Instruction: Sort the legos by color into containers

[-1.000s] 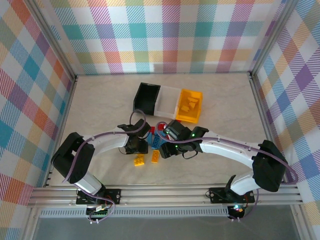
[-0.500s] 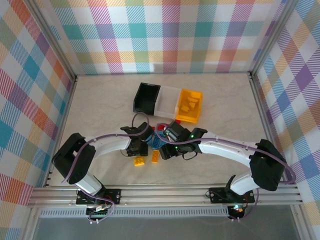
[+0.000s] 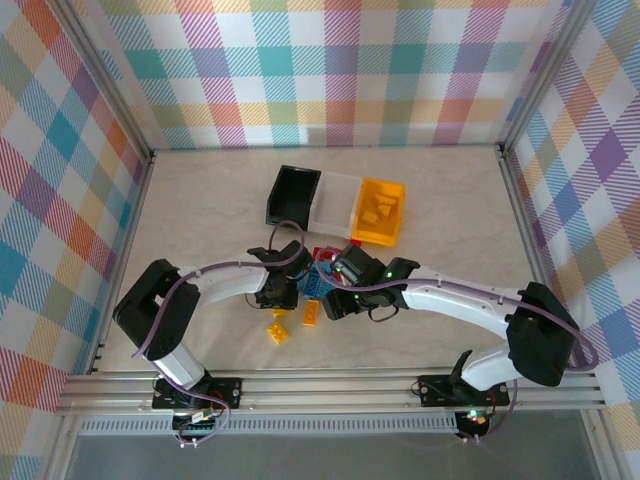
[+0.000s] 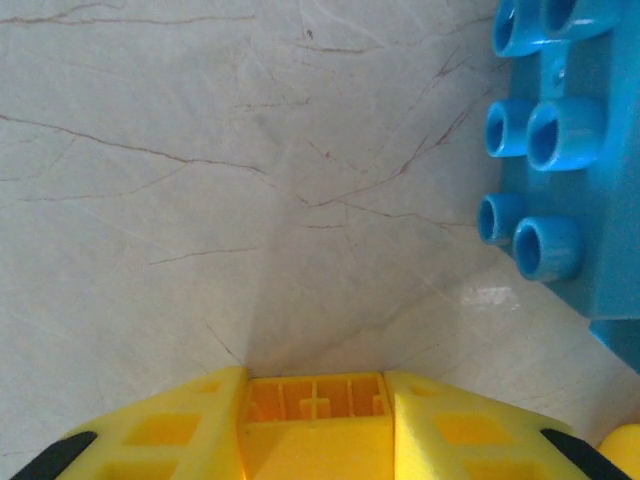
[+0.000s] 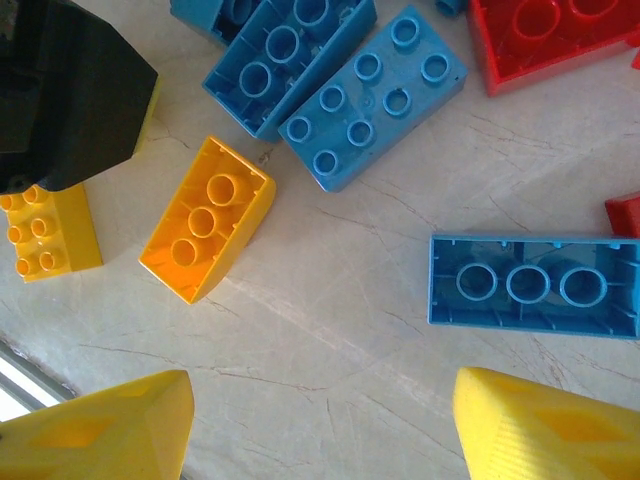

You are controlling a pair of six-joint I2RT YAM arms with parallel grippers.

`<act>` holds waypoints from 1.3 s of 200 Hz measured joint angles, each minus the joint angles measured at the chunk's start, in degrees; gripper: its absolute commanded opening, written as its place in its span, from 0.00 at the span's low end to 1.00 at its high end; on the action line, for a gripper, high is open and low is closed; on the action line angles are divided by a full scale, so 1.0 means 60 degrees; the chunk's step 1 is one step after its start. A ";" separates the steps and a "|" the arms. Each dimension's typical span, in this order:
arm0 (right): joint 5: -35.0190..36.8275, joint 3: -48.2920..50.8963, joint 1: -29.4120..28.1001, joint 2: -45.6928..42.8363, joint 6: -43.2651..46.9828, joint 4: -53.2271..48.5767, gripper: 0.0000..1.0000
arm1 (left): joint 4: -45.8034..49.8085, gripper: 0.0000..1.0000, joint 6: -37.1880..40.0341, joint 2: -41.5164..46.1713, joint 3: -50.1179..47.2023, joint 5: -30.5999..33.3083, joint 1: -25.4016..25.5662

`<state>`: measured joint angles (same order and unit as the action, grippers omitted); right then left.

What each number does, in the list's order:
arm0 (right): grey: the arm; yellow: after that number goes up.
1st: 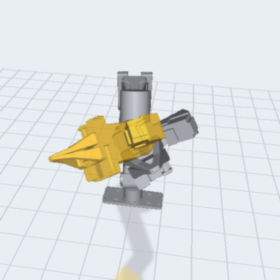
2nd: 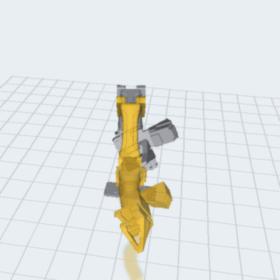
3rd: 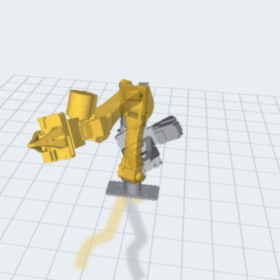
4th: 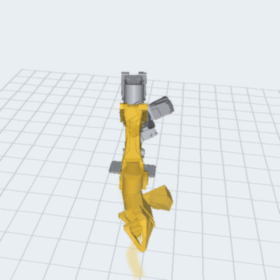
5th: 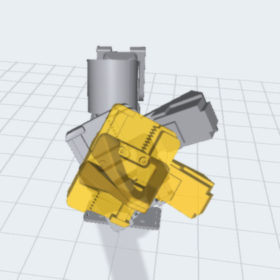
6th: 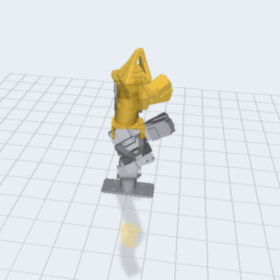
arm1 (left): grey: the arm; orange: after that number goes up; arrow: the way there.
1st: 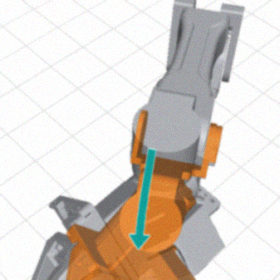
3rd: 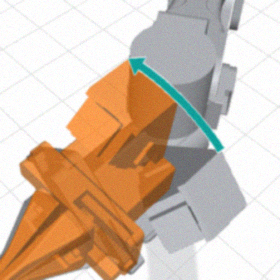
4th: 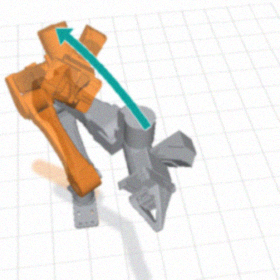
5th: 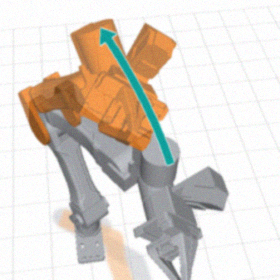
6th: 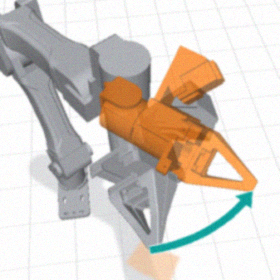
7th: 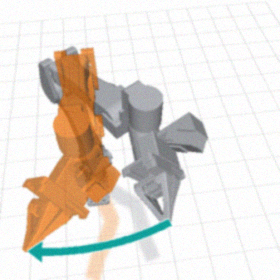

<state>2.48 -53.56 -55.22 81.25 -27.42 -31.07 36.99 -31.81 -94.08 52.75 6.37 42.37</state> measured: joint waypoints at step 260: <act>0.1118 0.2430 0.1399 -0.5348 -0.0404 -0.0583 0.69 | 0.0142 0.46 0.2787 -0.8368 1.4976 -0.2164 -0.0146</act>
<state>9.19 -38.98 -46.83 49.17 -29.85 -34.57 37.85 -15.09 -144.29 142.61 -6.61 41.50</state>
